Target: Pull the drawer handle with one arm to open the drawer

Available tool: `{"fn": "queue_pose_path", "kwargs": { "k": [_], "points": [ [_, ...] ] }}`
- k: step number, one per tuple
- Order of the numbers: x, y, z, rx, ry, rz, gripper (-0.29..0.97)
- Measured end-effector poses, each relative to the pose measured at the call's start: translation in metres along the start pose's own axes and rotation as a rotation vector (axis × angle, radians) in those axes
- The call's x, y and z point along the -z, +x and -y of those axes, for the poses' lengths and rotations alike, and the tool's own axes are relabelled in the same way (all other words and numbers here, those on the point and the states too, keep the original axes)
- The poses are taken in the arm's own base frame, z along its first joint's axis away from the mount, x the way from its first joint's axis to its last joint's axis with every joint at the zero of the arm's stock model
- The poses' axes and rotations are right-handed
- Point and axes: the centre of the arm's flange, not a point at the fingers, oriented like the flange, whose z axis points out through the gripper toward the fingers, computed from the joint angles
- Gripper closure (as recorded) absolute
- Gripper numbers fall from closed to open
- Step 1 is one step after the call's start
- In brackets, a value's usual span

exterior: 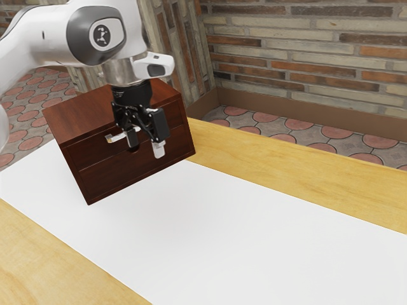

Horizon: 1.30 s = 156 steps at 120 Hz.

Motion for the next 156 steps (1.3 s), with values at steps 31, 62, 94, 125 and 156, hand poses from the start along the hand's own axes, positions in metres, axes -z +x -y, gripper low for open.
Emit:
{"fn": "queue_pose_path", "kwargs": {
  "k": [31, 62, 94, 125, 156],
  "points": [
    [-0.001, 0.000, 0.004, 0.006, -0.011, -0.001, 0.00],
    [0.087, -0.038, -0.014, -0.016, 0.031, -0.182, 0.00],
    [0.084, -0.029, -0.015, -0.101, 0.030, -0.215, 0.00],
    [0.063, -0.020, 0.010, -0.143, 0.065, -0.162, 0.00],
    [0.037, 0.006, 0.049, -0.146, 0.105, -0.168, 0.00]
  ]
}}
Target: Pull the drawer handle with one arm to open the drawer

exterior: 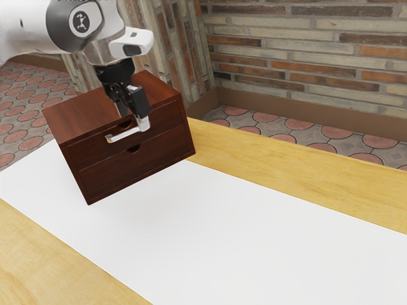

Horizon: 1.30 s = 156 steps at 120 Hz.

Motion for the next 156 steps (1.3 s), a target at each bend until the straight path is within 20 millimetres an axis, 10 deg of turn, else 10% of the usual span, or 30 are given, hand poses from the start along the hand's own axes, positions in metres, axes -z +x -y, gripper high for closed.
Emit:
{"fn": "queue_pose_path", "kwargs": {
  "k": [54, 91, 156],
  "points": [
    [-0.047, 0.010, 0.056, -0.001, 0.082, 0.016, 0.00],
    [-0.049, 0.021, 0.039, -0.058, 0.150, 0.045, 0.00],
    [-0.071, 0.002, 0.080, -0.022, 0.159, 0.063, 0.00]
  ]
}}
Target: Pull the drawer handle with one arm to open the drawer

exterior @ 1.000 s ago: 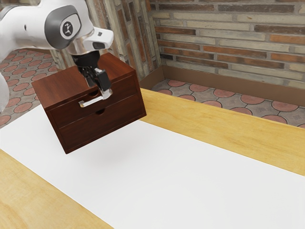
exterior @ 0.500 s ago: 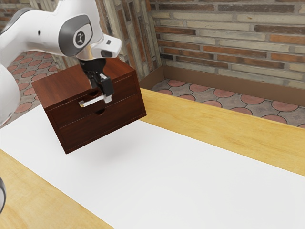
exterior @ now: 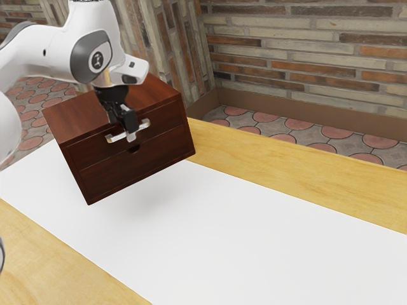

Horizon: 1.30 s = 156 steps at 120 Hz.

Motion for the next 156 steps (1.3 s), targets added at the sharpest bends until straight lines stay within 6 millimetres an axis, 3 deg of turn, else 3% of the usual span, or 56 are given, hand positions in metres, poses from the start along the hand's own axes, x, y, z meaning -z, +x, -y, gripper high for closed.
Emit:
{"fn": "queue_pose_path", "kwargs": {
  "k": [84, 156],
  "points": [
    [-0.041, 0.009, -0.002, -0.048, 0.031, 0.016, 0.03],
    [-0.044, 0.015, -0.003, -0.078, 0.088, 0.004, 0.08]
  ]
}}
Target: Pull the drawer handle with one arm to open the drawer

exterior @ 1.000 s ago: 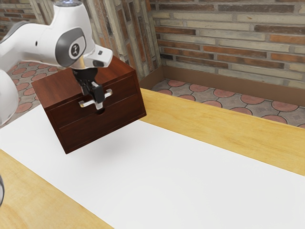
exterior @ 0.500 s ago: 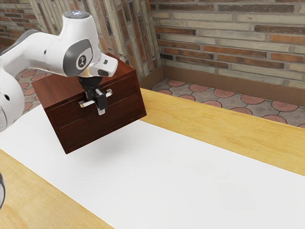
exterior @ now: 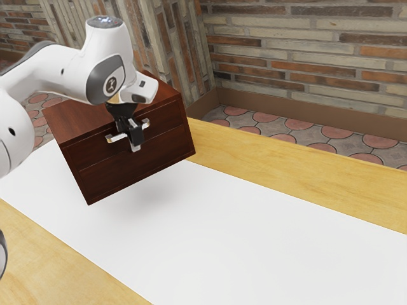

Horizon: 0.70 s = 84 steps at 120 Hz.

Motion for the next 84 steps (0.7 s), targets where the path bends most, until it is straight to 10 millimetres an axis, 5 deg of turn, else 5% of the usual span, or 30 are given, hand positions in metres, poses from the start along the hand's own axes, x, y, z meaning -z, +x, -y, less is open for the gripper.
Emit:
{"fn": "queue_pose_path", "kwargs": {
  "k": [54, 84],
  "points": [
    [-0.003, 0.002, -0.003, -0.008, -0.001, 0.001, 0.27],
    [-0.007, 0.007, -0.021, -0.030, -0.024, 0.005, 0.31]
  ]
}}
